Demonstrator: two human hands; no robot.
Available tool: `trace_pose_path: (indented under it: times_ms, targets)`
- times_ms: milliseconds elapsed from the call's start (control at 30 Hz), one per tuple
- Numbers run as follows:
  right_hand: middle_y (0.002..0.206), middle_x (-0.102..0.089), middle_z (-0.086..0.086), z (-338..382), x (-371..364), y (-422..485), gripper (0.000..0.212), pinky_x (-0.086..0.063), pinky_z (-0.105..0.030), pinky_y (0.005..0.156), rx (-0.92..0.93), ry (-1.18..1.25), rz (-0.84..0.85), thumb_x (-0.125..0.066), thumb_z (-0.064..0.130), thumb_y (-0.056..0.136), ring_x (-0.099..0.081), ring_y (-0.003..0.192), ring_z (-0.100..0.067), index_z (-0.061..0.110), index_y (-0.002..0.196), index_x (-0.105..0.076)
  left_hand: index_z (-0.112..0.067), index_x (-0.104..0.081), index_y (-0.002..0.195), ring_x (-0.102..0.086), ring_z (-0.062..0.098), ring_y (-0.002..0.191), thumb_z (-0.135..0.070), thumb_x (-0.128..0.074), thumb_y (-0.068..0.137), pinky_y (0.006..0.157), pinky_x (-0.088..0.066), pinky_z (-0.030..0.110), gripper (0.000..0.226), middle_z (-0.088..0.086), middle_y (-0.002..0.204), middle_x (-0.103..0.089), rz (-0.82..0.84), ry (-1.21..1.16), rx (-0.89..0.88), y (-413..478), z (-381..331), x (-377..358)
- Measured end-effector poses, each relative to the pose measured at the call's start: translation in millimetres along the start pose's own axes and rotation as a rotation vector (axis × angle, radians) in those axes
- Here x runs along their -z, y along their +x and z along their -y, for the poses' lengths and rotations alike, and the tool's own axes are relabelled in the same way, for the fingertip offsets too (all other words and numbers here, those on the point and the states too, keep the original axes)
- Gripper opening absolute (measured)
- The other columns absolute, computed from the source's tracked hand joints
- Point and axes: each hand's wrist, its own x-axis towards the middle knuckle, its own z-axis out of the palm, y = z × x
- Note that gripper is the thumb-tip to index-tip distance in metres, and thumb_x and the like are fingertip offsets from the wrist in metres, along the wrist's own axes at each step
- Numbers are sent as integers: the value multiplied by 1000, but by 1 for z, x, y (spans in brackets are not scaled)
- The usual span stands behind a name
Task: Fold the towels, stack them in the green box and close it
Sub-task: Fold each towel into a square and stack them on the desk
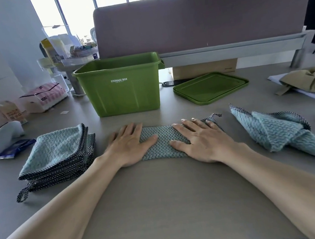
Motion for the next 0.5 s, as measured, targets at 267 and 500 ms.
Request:
trace_pose_path:
  times_ms: [267, 500]
  targets:
    - [167, 2, 7, -1, 1, -3, 82, 10, -60, 118, -47, -70, 7, -7, 85, 83, 5, 154, -23, 44, 155, 1, -17, -61, 113, -48, 22, 120, -72, -56, 80, 98, -43, 40, 64, 5, 122, -52, -205, -310, 147, -10, 7, 9]
    - [167, 4, 6, -4, 0, 3, 84, 13, -60, 117, 6, -52, 14, -11, 85, 83, 6, 154, -21, 45, 155, 2, -17, -36, 133, -43, 17, 110, -45, -75, 82, 94, -34, 33, 70, -2, 119, -39, -33, -815, 231, -15, 2, 38]
